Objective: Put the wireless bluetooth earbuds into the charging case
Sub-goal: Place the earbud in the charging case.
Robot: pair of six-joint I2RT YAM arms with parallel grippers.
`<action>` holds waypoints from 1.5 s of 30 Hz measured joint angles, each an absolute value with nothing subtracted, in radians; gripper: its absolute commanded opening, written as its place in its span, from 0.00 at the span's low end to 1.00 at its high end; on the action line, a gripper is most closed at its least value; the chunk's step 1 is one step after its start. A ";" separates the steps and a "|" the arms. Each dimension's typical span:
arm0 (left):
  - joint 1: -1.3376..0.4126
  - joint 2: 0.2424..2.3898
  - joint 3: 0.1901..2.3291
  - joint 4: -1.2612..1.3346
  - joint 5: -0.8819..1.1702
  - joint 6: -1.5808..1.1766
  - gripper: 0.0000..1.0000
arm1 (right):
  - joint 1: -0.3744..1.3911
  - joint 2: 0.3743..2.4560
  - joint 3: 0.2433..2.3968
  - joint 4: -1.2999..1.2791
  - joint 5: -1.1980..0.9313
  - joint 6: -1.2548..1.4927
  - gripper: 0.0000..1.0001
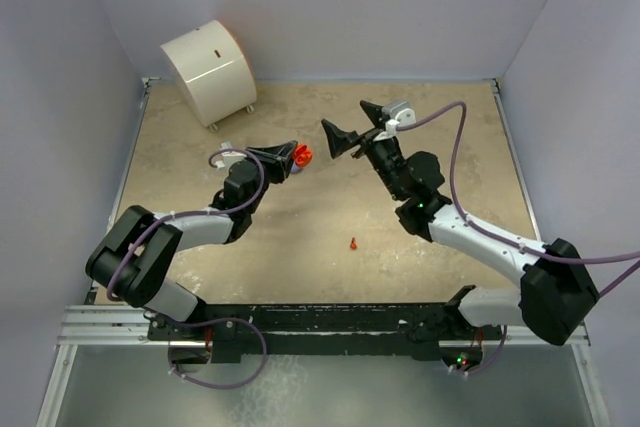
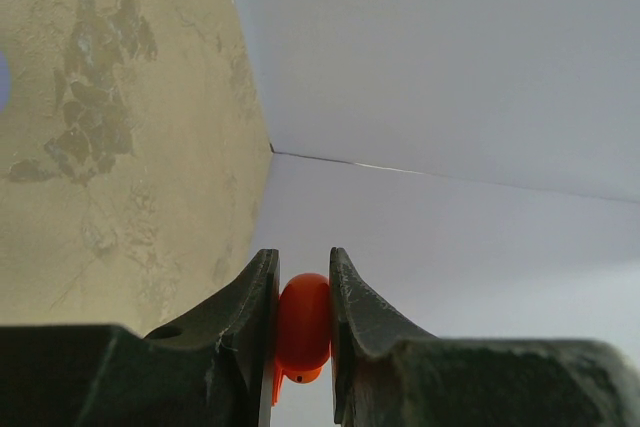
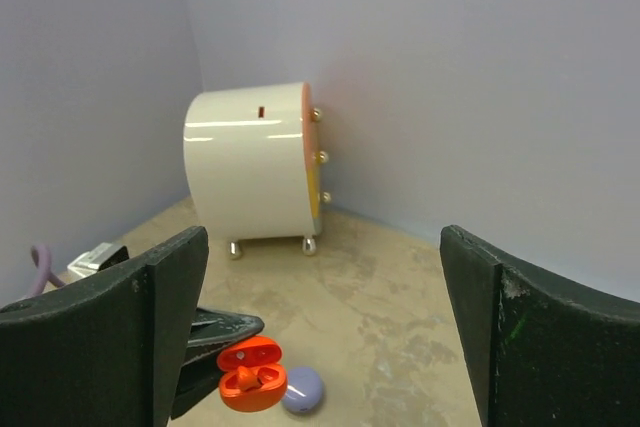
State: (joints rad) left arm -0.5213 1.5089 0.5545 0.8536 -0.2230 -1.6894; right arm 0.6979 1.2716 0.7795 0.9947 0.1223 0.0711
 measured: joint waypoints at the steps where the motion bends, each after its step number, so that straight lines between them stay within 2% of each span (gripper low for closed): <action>1: -0.525 1.510 0.557 0.848 -0.225 -1.683 0.00 | 0.698 1.275 0.787 0.979 0.127 0.070 1.00; 20: -0.540 1.515 0.584 0.805 -0.239 -1.654 0.00 | 0.708 1.417 0.851 0.754 0.165 0.053 1.00; 45: -0.546 1.515 0.599 0.783 -0.240 -1.638 0.00 | 0.772 1.512 0.851 0.739 0.141 0.006 1.00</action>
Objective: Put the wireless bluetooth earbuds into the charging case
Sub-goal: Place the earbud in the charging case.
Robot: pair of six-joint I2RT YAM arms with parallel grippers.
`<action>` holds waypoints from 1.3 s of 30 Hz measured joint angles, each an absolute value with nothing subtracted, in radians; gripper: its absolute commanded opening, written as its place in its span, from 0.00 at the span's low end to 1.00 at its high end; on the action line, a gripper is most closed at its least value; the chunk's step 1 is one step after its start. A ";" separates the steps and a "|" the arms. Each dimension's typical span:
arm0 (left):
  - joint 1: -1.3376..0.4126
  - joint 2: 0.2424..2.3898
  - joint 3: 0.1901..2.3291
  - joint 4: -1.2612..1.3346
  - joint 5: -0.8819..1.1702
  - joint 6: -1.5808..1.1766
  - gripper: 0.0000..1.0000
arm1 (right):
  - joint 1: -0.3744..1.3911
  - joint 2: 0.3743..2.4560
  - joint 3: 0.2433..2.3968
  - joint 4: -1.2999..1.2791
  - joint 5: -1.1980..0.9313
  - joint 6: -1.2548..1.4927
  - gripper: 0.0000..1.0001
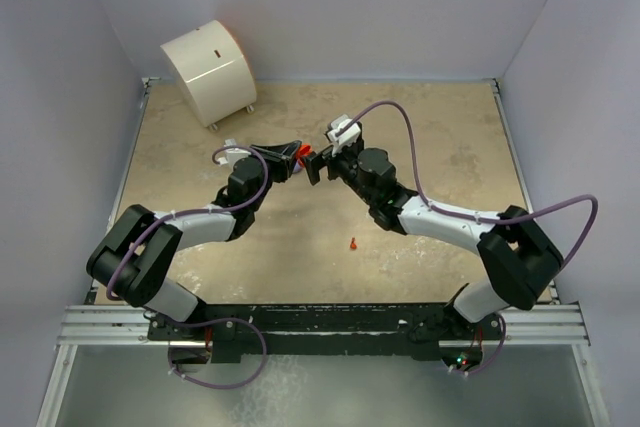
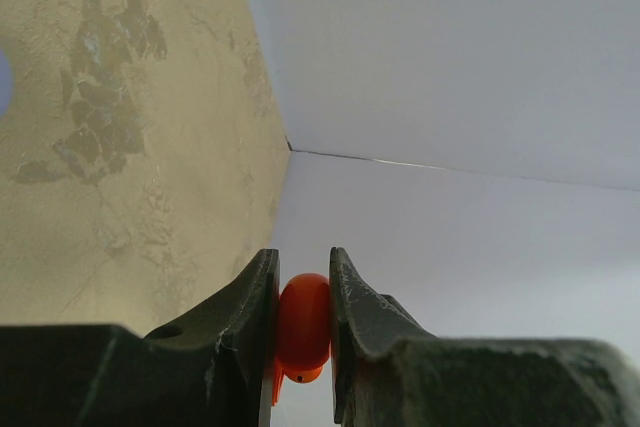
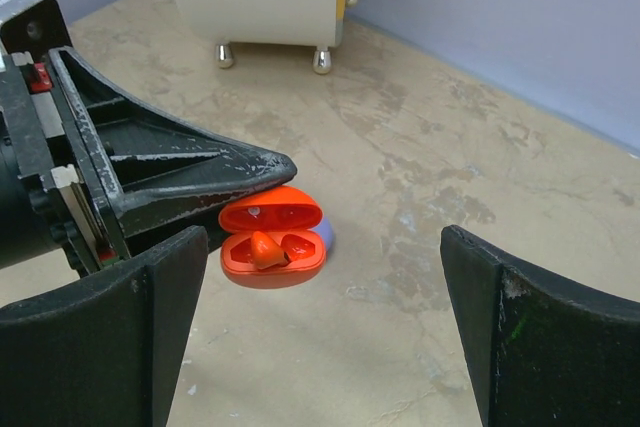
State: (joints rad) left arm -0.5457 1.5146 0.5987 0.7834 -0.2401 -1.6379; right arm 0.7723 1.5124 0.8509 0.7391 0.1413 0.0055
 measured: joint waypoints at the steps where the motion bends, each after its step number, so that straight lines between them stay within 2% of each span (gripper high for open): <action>1: -0.546 1.515 0.599 0.784 -0.240 -1.638 0.00 | 0.772 1.517 0.851 0.739 0.143 0.005 1.00; 30: -0.546 1.493 0.599 0.779 -0.242 -1.638 0.00 | 0.772 1.566 0.855 0.757 0.196 0.009 1.00; 39: -0.553 1.492 0.599 0.779 -0.243 -1.638 0.00 | 0.772 1.581 0.913 0.762 0.222 0.019 1.00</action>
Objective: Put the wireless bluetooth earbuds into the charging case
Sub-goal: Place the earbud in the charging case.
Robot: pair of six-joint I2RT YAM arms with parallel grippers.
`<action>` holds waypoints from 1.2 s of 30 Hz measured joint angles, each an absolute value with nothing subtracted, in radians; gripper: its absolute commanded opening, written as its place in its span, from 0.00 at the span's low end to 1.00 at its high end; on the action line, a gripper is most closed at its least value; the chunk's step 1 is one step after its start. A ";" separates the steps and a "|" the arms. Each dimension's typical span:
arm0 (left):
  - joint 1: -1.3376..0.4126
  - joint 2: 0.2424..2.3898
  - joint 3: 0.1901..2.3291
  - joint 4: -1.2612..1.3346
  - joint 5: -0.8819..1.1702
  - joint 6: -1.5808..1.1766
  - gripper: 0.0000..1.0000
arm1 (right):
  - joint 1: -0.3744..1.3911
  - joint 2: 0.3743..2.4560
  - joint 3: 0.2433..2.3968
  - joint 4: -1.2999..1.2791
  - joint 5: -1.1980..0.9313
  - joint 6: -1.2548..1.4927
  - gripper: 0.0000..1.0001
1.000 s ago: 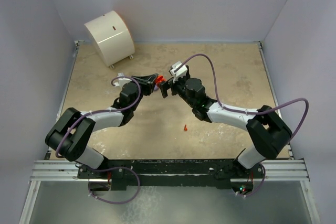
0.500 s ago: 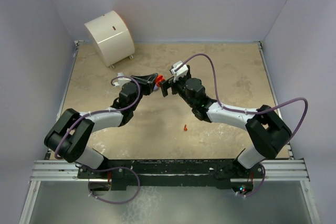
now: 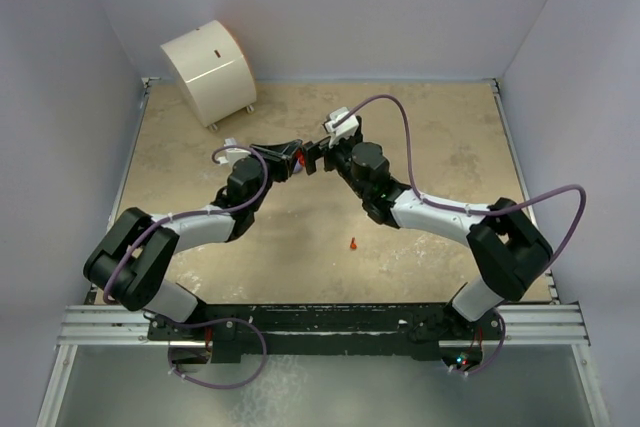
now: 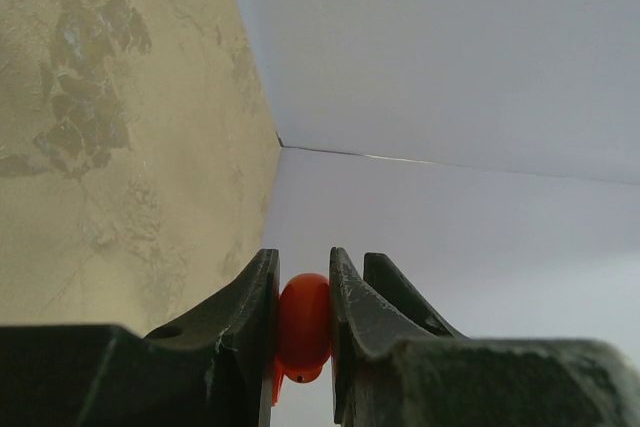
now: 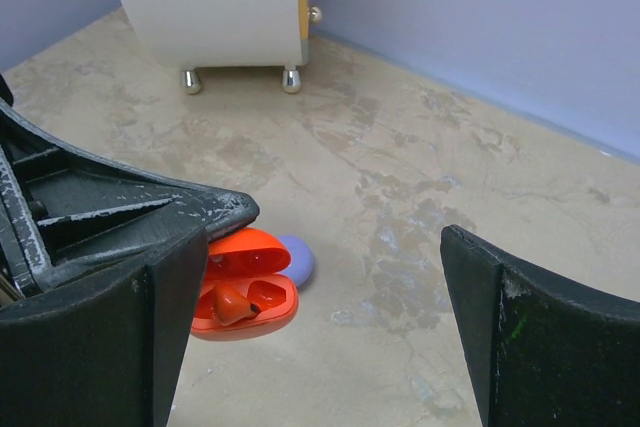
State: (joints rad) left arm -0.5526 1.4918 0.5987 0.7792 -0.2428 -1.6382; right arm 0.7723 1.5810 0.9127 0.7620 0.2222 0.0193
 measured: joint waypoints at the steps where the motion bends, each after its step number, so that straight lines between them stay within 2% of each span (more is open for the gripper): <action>1: -0.553 1.492 0.599 0.780 -0.243 -1.638 0.00 | 0.772 1.583 0.915 0.762 0.224 0.020 1.00; 36: -0.553 1.483 0.630 0.765 -0.250 -1.630 0.00 | 0.772 1.564 0.876 0.763 0.218 0.031 1.00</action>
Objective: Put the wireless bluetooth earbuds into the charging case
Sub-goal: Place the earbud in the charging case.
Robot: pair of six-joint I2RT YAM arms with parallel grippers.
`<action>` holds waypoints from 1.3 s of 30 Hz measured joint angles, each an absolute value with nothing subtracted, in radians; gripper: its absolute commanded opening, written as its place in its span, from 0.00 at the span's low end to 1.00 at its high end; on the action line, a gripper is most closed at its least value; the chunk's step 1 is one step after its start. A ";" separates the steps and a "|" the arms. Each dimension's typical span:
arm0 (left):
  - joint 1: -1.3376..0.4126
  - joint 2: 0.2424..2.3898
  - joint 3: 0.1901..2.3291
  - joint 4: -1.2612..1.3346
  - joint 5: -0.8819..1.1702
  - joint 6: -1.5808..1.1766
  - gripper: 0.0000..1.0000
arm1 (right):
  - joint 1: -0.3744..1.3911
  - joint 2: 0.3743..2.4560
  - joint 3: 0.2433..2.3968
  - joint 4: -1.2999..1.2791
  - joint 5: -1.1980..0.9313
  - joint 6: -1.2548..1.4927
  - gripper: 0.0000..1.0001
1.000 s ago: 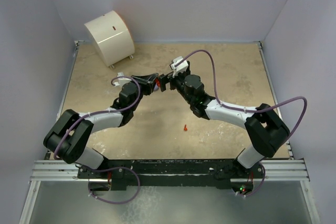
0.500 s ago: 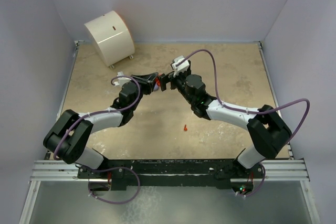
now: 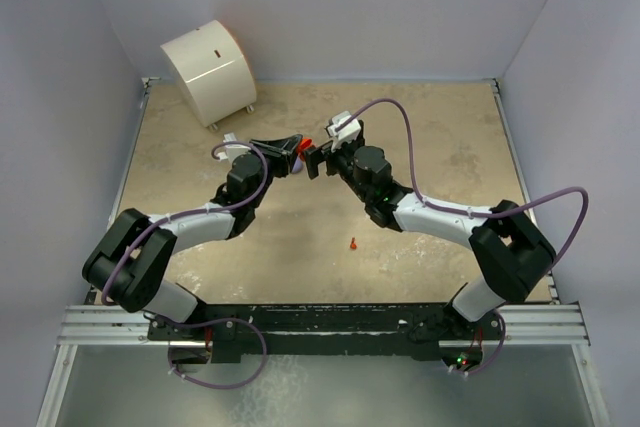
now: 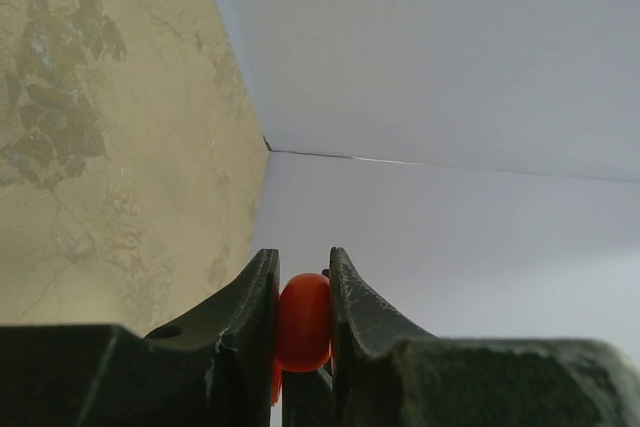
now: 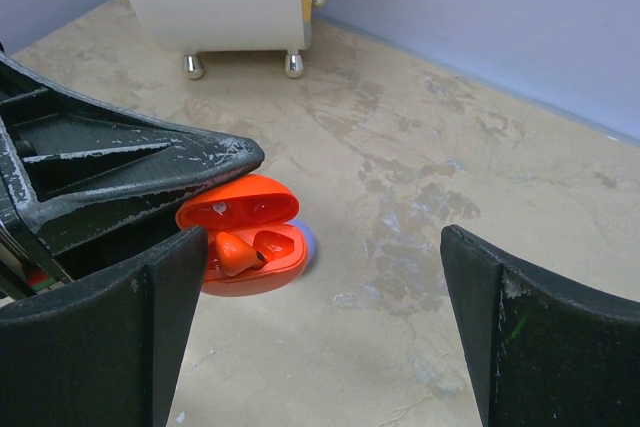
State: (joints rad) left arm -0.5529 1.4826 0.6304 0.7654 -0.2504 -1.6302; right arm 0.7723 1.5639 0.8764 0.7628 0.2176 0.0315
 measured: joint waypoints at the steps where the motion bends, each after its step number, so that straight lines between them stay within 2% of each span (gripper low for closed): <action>1: -0.553 1.483 0.630 0.765 -0.250 -1.630 0.00 | 0.772 1.564 0.876 0.763 0.218 0.032 1.00; 39: -0.559 1.460 0.624 0.754 -0.266 -1.631 0.00 | 0.757 1.584 0.915 0.723 0.271 0.145 1.00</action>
